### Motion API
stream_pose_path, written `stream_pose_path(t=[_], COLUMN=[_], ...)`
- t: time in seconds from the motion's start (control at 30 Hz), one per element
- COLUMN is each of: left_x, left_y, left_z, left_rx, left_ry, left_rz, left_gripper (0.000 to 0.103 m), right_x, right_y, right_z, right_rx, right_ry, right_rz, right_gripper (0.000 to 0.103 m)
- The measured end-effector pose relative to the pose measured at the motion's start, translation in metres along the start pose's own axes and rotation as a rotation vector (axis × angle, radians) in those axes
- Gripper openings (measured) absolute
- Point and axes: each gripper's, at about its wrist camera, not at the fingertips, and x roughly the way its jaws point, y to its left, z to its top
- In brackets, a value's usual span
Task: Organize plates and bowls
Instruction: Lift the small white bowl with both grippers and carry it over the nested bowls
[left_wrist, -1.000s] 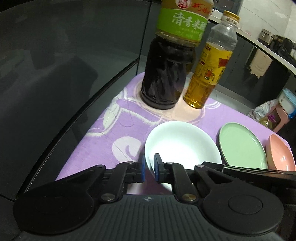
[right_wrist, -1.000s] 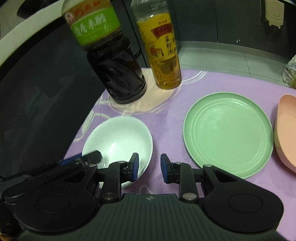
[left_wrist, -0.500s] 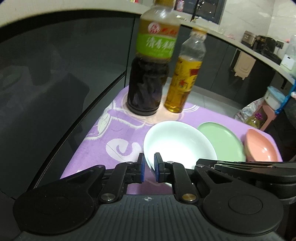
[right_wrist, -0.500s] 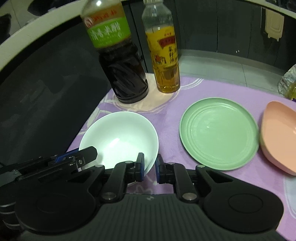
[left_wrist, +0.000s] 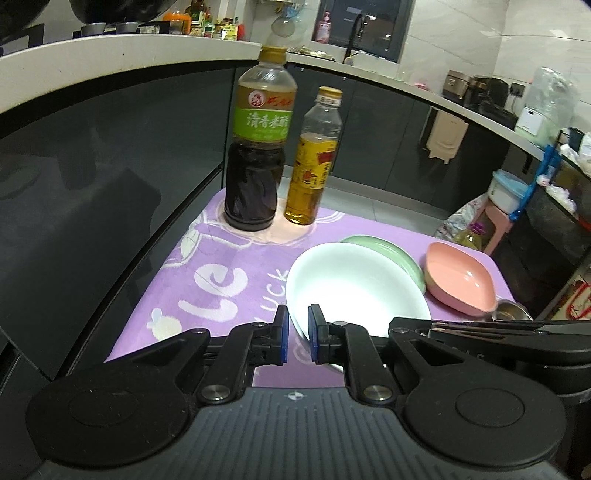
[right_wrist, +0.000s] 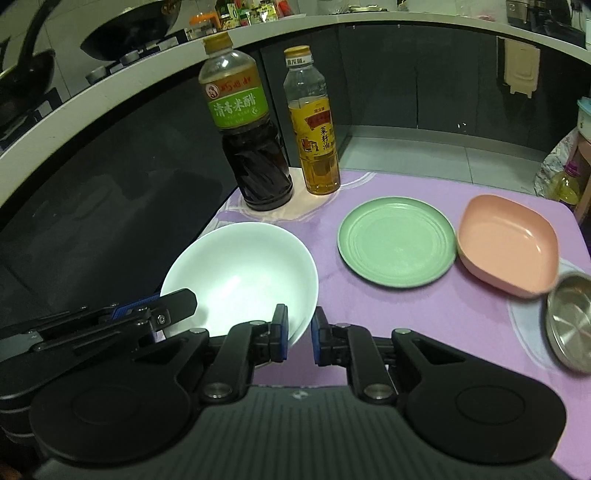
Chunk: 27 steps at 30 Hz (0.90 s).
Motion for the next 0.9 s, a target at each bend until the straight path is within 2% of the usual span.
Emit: stream_pose_path(t=[0.47,0.9], left_x=[-0.048,-0.076], left_y=[-0.013,-0.023], left_z=[-0.04,-0.074], left_rx=[0.049,0.099], left_ry=[0.008,0.023], left_rz=[-0.036,-0.06], left_gripper=[0.01,0.011], right_x=[-0.051,-0.077], right_y=[0.002,0.003], right_z=[-0.047,-0.088], right_rx=[0.047,0.086], right_ry=[-0.017,-0.021], right_rz=[0.004,-0.004], right_gripper=[0.016,0.017])
